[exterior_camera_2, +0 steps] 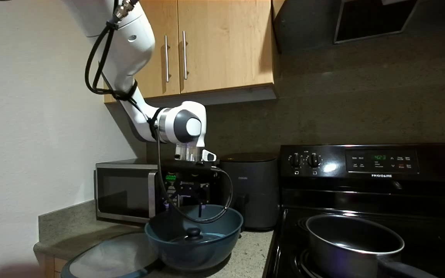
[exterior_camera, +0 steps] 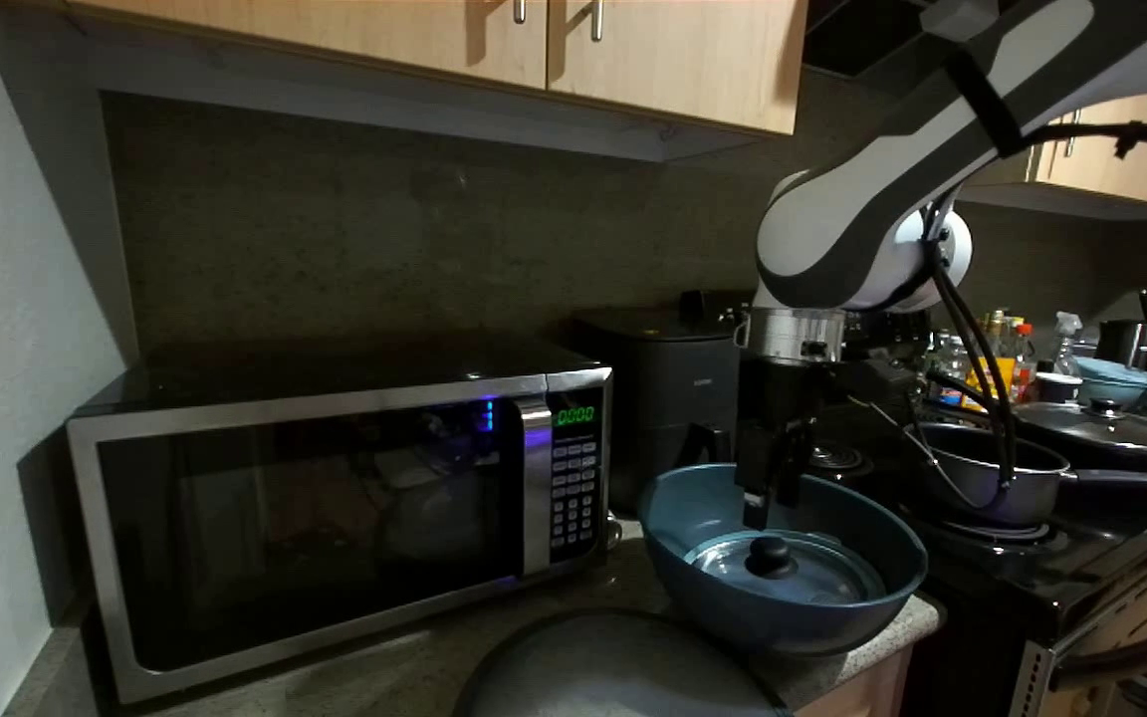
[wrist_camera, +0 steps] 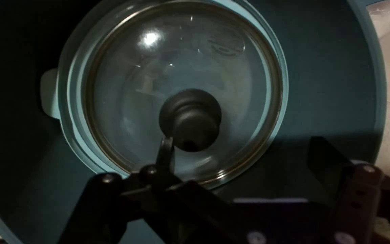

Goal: Remove the lid from the bowl and put it on the pan

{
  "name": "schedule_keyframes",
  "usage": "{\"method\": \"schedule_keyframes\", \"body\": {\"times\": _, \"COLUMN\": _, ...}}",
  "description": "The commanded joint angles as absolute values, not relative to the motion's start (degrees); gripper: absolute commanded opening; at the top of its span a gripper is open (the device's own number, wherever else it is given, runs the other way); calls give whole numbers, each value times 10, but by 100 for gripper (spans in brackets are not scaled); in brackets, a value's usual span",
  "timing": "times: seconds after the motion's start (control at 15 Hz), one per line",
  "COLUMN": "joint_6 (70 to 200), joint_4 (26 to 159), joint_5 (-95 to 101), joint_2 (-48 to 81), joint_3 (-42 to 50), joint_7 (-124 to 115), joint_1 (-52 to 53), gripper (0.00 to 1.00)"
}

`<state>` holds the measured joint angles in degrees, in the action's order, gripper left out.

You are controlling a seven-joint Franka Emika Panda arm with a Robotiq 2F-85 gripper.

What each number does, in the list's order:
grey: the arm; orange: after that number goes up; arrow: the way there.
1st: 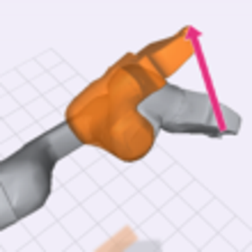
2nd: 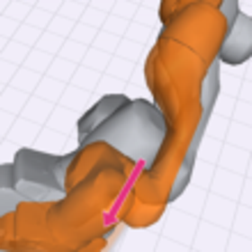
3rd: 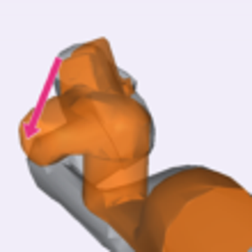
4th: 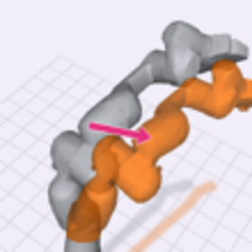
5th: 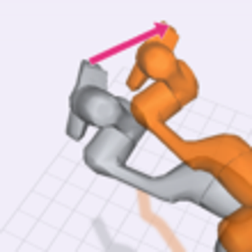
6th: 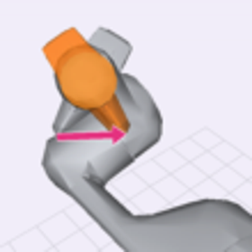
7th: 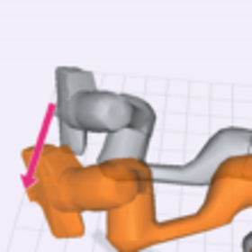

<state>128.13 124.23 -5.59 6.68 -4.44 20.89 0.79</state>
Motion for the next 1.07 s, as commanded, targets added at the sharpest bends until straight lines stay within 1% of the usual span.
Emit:
{"method": "schedule_keyframes", "body": {"times": 0.0, "joint_6": 1263, "joint_4": 1250, "joint_5": -73, "joint_2": 66, "joint_3": -30, "joint_7": 202, "joint_1": -1, "gripper": 100}}
{"method": "schedule_keyframes", "body": {"times": 0.27, "joint_6": 1249, "joint_4": 1250, "joint_5": -87, "joint_2": 76, "joint_3": -21, "joint_7": 210, "joint_1": -7, "gripper": 100}}
{"method": "schedule_keyframes", "body": {"times": 0.6, "joint_6": 1263, "joint_4": 1230, "joint_5": -86, "joint_2": 114, "joint_3": -20, "joint_7": 218, "joint_1": -10, "gripper": 100}}
{"method": "schedule_keyframes", "body": {"times": 0.67, "joint_6": 1259, "joint_4": 1241, "joint_5": -72, "joint_2": 97, "joint_3": -20, "joint_7": 208, "joint_1": -7, "gripper": 100}}
{"method": "schedule_keyframes", "body": {"times": 1.0, "joint_6": 1262, "joint_4": 1226, "joint_5": -78, "joint_2": 119, "joint_3": -25, "joint_7": 231, "joint_1": -10, "gripper": 100}}
